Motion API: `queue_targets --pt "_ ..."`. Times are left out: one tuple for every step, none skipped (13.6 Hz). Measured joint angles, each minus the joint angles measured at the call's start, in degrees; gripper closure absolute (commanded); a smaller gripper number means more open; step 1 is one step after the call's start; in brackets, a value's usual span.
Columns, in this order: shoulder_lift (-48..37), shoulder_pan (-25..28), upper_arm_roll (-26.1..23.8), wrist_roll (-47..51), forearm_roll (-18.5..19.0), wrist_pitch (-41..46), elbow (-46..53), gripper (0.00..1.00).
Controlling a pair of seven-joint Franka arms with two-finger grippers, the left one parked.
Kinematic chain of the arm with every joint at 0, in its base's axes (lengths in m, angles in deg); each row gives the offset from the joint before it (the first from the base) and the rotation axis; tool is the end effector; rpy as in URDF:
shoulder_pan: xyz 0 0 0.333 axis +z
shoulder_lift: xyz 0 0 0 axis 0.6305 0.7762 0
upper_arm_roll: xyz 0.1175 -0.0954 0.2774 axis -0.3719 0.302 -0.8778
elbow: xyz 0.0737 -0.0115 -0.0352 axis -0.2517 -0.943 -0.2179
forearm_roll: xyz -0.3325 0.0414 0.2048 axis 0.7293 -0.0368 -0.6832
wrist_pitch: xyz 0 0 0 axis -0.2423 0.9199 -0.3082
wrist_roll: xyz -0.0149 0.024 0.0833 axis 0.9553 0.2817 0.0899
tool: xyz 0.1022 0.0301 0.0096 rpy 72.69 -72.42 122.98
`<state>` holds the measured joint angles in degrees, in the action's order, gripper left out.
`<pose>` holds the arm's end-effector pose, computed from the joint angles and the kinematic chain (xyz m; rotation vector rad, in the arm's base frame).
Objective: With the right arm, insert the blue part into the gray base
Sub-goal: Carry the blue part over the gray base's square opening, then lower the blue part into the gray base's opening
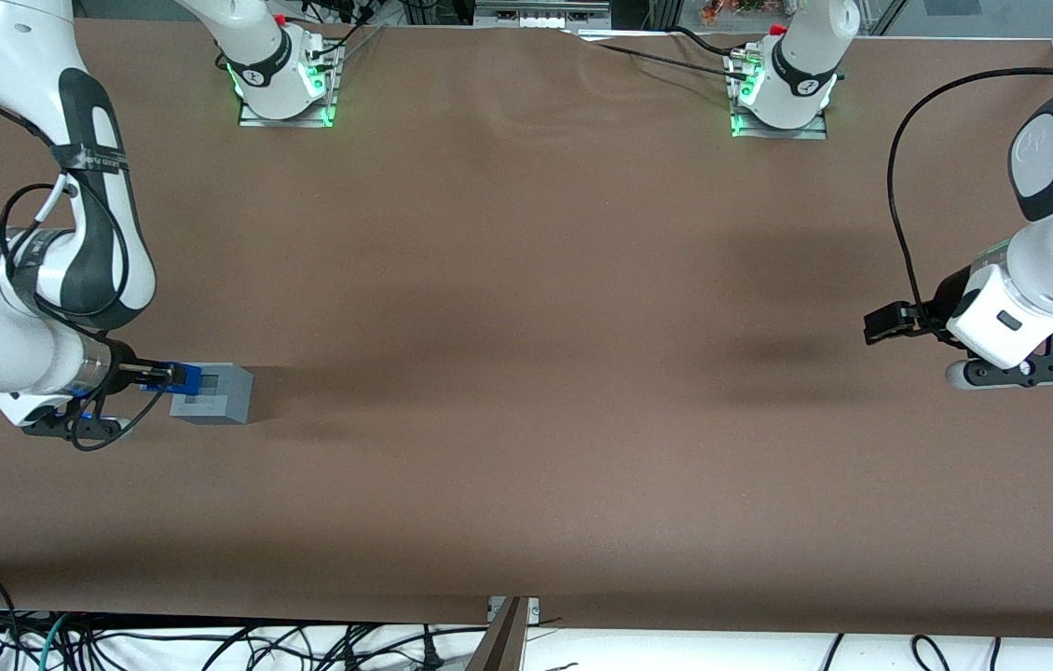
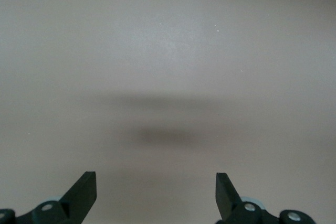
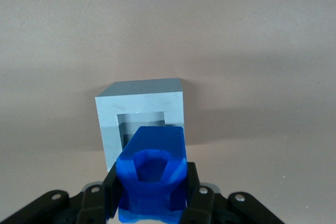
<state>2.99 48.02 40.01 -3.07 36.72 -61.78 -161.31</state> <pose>0.6781 -0.0210 0.3179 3.1079 -0.0888 -0.2052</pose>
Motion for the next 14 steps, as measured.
queue_targets --pt "0.0 0.0 -0.3 0.0 0.0 -0.5 -0.4 0.74" --pt "0.0 0.1 -0.5 0.1 -0.1 -0.6 -0.6 0.74" --pt "0.0 0.2 -0.6 0.1 -0.1 -0.7 -0.6 0.74" --pt "0.0 0.2 -0.7 0.1 -0.1 -0.7 -0.6 0.74" --pt "0.0 0.2 -0.8 0.1 -0.1 -0.7 -0.6 0.74" --pt "0.0 0.2 -0.8 0.1 -0.1 -0.8 -0.6 0.74" --pt "0.0 0.2 -0.8 0.1 -0.1 -0.8 -0.6 0.74" --pt "0.0 0.2 -0.8 0.1 -0.1 -0.9 -0.6 0.74" --pt "0.0 0.2 -0.9 0.1 -0.1 -1.0 -0.6 0.74" --pt "0.0 0.3 -1.0 0.1 -0.1 -1.0 -0.6 0.74" --pt "0.0 0.3 -1.0 0.1 -0.1 -1.2 -0.6 0.74" --pt "0.0 0.3 -1.0 0.1 -0.1 -1.4 -0.6 0.74" --pt "0.0 0.3 -1.0 0.1 -0.1 -1.7 -0.6 0.74" --pt "0.0 0.3 -1.0 0.1 -0.1 -1.9 -0.6 0.74"
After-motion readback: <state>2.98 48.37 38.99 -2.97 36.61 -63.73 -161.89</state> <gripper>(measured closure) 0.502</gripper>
